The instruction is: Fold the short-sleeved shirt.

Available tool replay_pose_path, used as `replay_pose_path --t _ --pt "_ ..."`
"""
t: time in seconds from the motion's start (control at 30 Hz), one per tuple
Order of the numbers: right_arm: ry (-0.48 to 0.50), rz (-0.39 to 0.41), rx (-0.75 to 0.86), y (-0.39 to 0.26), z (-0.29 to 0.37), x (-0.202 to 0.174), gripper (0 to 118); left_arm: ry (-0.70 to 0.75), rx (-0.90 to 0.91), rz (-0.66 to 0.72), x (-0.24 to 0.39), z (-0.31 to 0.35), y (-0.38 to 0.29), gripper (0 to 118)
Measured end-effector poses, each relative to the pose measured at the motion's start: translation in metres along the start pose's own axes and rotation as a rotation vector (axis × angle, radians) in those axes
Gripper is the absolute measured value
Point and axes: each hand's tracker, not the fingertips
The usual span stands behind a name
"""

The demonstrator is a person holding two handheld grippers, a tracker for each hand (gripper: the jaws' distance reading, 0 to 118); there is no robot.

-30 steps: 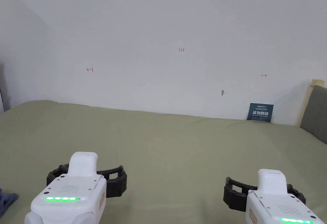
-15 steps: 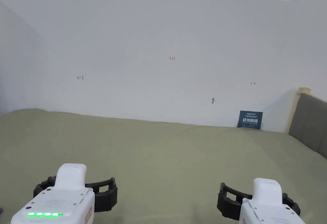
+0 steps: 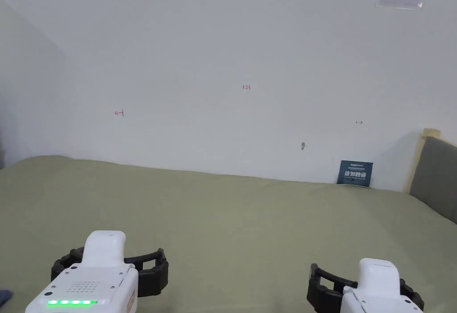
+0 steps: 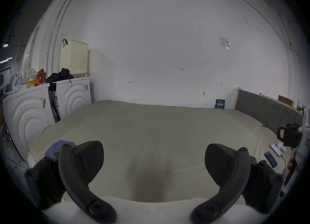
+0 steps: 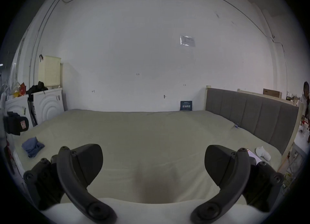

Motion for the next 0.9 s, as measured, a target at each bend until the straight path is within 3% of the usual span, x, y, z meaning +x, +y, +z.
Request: replay_pose_path --t 0.13,0.27,0.43,0.67,0.9 --pt "0.055 0.001 0.019 0.0033 0.0015 0.0016 118 -0.012 -0.005 0.025 -0.0035 0.0016 0.0020 118" --pt "0.017 0.091 0.006 0.0035 0.0013 -0.0058 118 -0.023 -0.018 0.032 -0.0043 0.0047 0.0057 118" --pt "0.061 -0.005 -0.008 0.0025 0.0018 -0.0020 118 -0.037 0.001 0.010 -0.0030 0.0028 0.0073 118" --pt "-0.018 -0.013 -0.033 0.0054 -0.0023 -0.0026 118 -0.051 -0.020 0.019 -0.0001 0.0014 0.0023 118" --pt "0.018 0.016 -0.038 0.0103 0.0007 -0.0036 118 -0.054 -0.044 0.011 -0.0003 -0.0014 0.0017 118"
